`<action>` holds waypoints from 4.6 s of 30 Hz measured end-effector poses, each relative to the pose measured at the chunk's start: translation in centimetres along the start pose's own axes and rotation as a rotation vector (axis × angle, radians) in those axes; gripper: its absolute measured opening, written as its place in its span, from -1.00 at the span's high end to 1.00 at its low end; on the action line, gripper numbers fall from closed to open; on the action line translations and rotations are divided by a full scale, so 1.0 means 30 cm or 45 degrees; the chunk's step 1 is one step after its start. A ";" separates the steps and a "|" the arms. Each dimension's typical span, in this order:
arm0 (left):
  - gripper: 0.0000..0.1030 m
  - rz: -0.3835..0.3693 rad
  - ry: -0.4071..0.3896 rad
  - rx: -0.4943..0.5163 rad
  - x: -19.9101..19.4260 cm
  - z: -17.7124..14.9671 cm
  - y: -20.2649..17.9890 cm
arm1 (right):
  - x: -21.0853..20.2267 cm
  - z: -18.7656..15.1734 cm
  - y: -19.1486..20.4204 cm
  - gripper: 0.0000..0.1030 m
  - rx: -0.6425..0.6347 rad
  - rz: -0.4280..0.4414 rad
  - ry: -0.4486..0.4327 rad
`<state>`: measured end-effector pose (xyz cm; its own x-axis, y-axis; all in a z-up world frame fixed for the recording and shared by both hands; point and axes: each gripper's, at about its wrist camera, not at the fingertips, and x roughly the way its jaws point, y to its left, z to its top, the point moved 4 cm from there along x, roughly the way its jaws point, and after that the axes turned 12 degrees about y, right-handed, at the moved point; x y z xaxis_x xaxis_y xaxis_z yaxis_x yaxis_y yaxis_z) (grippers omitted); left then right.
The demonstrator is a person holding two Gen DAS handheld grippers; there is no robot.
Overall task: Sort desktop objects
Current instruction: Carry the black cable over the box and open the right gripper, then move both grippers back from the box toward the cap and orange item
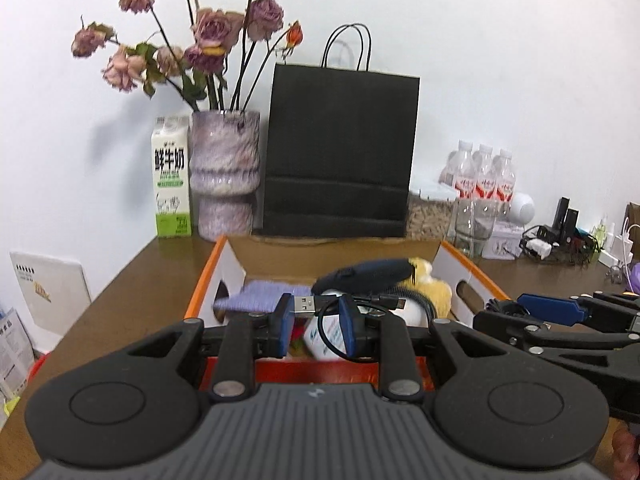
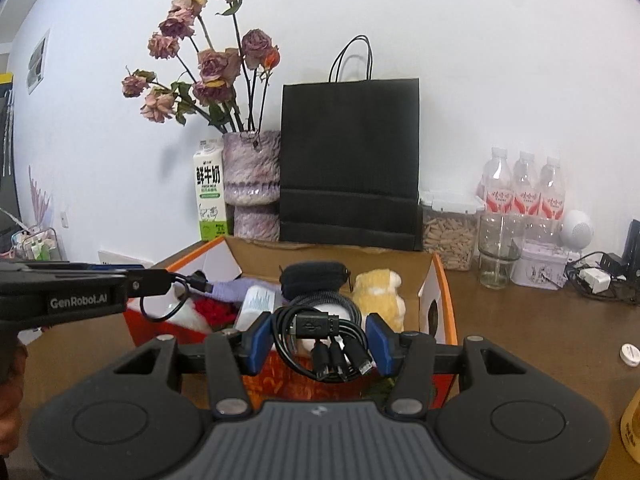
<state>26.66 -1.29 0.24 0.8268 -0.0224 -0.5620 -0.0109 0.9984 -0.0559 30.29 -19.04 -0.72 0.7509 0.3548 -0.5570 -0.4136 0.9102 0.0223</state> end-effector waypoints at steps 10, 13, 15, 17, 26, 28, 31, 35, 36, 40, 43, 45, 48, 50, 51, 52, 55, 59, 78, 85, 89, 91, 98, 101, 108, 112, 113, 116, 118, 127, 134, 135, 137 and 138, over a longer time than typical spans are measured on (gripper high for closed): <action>0.52 0.007 -0.017 -0.026 0.074 0.080 0.003 | 0.086 0.114 -0.041 0.05 0.061 -0.004 -0.010; 0.52 0.012 -0.018 -0.042 0.108 0.101 0.009 | 0.127 0.131 -0.059 0.05 0.077 -0.010 0.006; 0.52 0.017 -0.010 -0.050 0.137 0.109 0.017 | 0.161 0.136 -0.073 0.05 0.085 -0.012 0.025; 0.52 0.025 0.006 -0.054 0.169 0.117 0.027 | 0.199 0.141 -0.084 0.05 0.088 -0.015 0.051; 0.52 0.052 0.103 -0.071 0.313 0.133 0.077 | 0.336 0.148 -0.122 0.05 0.088 -0.038 0.149; 0.52 0.058 0.115 -0.063 0.336 0.135 0.078 | 0.352 0.151 -0.127 0.05 0.083 -0.044 0.156; 0.52 0.060 0.128 -0.052 0.366 0.141 0.077 | 0.372 0.161 -0.135 0.05 0.077 -0.053 0.161; 0.52 0.066 0.146 -0.042 0.406 0.146 0.078 | 0.405 0.172 -0.151 0.05 0.072 -0.063 0.173; 0.52 0.067 0.151 -0.041 0.413 0.146 0.079 | 0.412 0.174 -0.154 0.05 0.073 -0.063 0.178; 0.51 0.074 0.169 -0.041 0.431 0.145 0.083 | 0.434 0.174 -0.157 0.04 0.068 -0.056 0.202; 0.31 0.083 0.174 -0.048 0.431 0.147 0.086 | 0.436 0.173 -0.161 -0.09 0.071 -0.048 0.220; -0.74 0.099 0.170 -0.055 0.421 0.152 0.089 | 0.428 0.177 -0.164 -0.44 0.082 -0.042 0.223; -1.00 0.117 0.130 -0.046 0.399 0.163 0.088 | 0.410 0.185 -0.156 -0.92 0.060 -0.040 0.215; -1.00 0.121 0.133 -0.044 0.390 0.168 0.084 | 0.400 0.190 -0.149 -1.00 0.048 -0.048 0.208; -1.00 0.121 0.137 -0.048 0.388 0.169 0.083 | 0.398 0.192 -0.146 -1.00 0.046 -0.053 0.209; -1.00 0.122 0.142 -0.050 0.386 0.169 0.082 | 0.396 0.192 -0.144 -1.00 0.043 -0.055 0.212; -1.00 0.135 0.148 -0.037 0.387 0.168 0.077 | 0.392 0.193 -0.139 -1.00 0.038 -0.057 0.212; -1.00 0.146 0.151 -0.033 0.389 0.165 0.074 | 0.389 0.193 -0.136 -1.00 0.033 -0.060 0.216; -1.00 0.138 0.129 -0.019 0.362 0.170 0.060 | 0.359 0.202 -0.126 -1.00 0.011 -0.061 0.199; -1.00 0.133 0.100 -0.032 0.323 0.166 0.057 | 0.318 0.200 -0.113 -1.00 0.001 -0.064 0.178; -1.00 0.127 0.099 -0.030 0.303 0.154 0.055 | 0.293 0.190 -0.110 -1.00 0.001 -0.071 0.175; -1.00 0.121 0.102 -0.028 0.293 0.146 0.055 | 0.281 0.184 -0.110 -1.00 0.005 -0.070 0.175; -1.00 0.110 0.094 -0.023 0.239 0.116 0.049 | 0.250 0.159 -0.106 -1.00 0.008 -0.067 0.176; -1.00 0.106 0.094 -0.030 0.217 0.098 0.051 | 0.222 0.138 -0.101 -1.00 0.007 -0.066 0.175; -1.00 0.098 0.107 -0.011 0.169 0.051 0.047 | 0.163 0.090 -0.087 -1.00 -0.002 -0.070 0.175; -1.00 0.092 0.114 -0.007 0.140 0.019 0.047 | 0.131 0.059 -0.077 -1.00 -0.006 -0.067 0.183; -1.00 0.090 0.118 -0.010 0.135 0.011 0.049 | 0.126 0.051 -0.074 -1.00 -0.009 -0.065 0.186; -1.00 0.087 0.127 -0.017 0.119 -0.014 0.054 | 0.108 0.020 -0.060 -1.00 -0.021 -0.063 0.198; -1.00 0.086 0.134 -0.018 0.111 -0.030 0.055 | 0.099 0.001 -0.055 -1.00 -0.018 -0.062 0.200; -1.00 0.084 0.183 -0.014 0.106 -0.119 0.057 | 0.084 -0.088 -0.033 -1.00 -0.021 -0.055 0.243; -1.00 0.095 0.259 -0.003 0.136 -0.194 0.075 | 0.117 -0.153 -0.008 -1.00 -0.039 -0.057 0.309; -1.00 0.096 0.268 -0.004 0.140 -0.199 0.081 | 0.126 -0.161 -0.006 -1.00 -0.037 -0.057 0.321; -1.00 0.095 0.283 -0.004 0.148 -0.209 0.090 | 0.141 -0.174 -0.005 -1.00 -0.031 -0.056 0.342; -1.00 0.091 0.288 -0.002 0.151 -0.212 0.094 | 0.148 -0.179 -0.004 -1.00 -0.025 -0.056 0.345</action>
<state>26.79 1.09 -7.72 0.6767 0.0368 -0.7353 -0.0656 0.9978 -0.0104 30.90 -18.72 -7.65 0.6044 0.2423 -0.7589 -0.3952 0.9183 -0.0215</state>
